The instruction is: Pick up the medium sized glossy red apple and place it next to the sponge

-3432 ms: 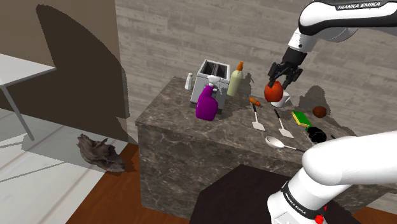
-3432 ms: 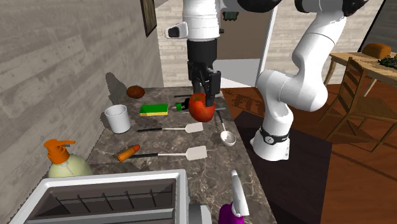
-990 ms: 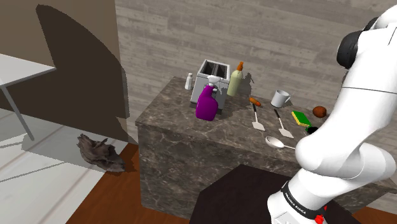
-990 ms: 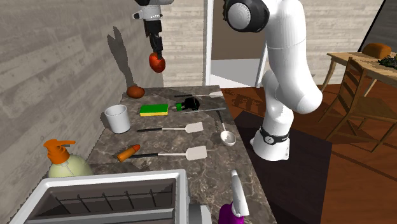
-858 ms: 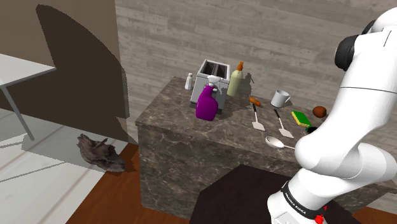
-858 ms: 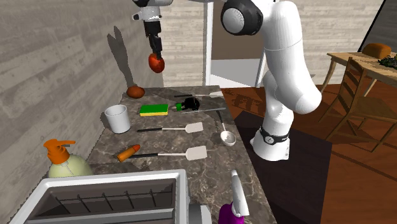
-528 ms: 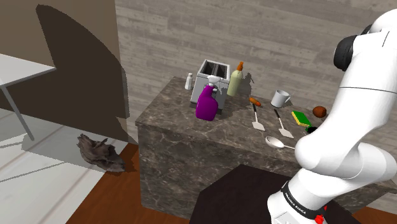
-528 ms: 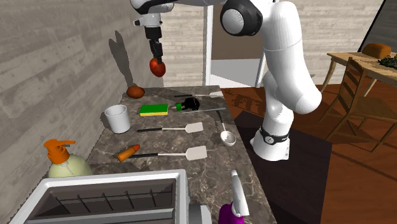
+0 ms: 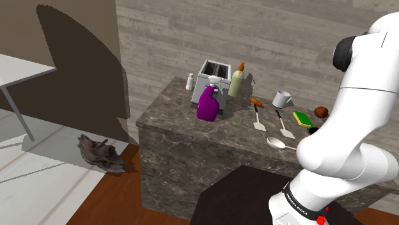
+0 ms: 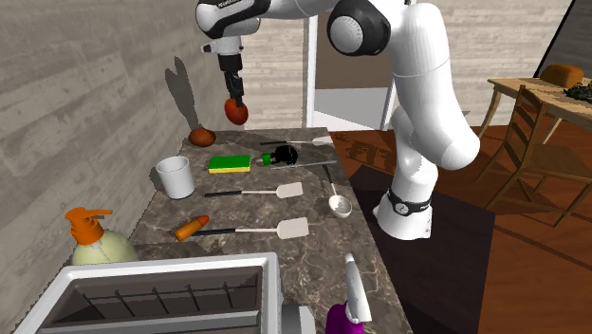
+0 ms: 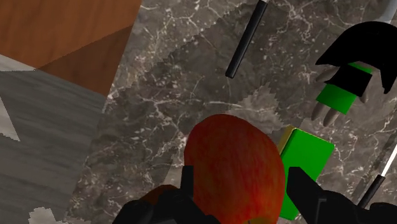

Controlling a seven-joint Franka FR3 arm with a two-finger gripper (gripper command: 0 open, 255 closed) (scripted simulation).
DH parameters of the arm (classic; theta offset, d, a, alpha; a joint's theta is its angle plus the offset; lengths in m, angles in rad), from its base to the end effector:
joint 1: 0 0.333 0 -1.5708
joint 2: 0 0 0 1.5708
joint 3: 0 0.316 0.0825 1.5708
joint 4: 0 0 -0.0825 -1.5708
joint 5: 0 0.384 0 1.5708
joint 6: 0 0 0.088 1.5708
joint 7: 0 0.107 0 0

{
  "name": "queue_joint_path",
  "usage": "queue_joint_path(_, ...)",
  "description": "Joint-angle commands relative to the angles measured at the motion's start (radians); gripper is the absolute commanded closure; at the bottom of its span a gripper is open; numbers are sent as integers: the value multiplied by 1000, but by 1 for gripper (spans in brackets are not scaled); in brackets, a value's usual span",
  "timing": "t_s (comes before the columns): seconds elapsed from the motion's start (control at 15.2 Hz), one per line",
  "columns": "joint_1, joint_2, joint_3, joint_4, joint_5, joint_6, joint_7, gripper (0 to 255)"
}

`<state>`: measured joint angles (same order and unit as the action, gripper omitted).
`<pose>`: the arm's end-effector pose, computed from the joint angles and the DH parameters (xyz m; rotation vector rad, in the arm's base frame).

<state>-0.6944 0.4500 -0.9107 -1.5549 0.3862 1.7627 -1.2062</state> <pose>0.0931 -0.6403 0.4609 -2.9988 0.6836 -0.0206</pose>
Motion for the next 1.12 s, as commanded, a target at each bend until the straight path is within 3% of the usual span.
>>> queue_joint_path(0.0,3,3,2,-24,4,25,-5,255)
queue_joint_path(1.06,-8,71,43,-148,70,192,-51,255)
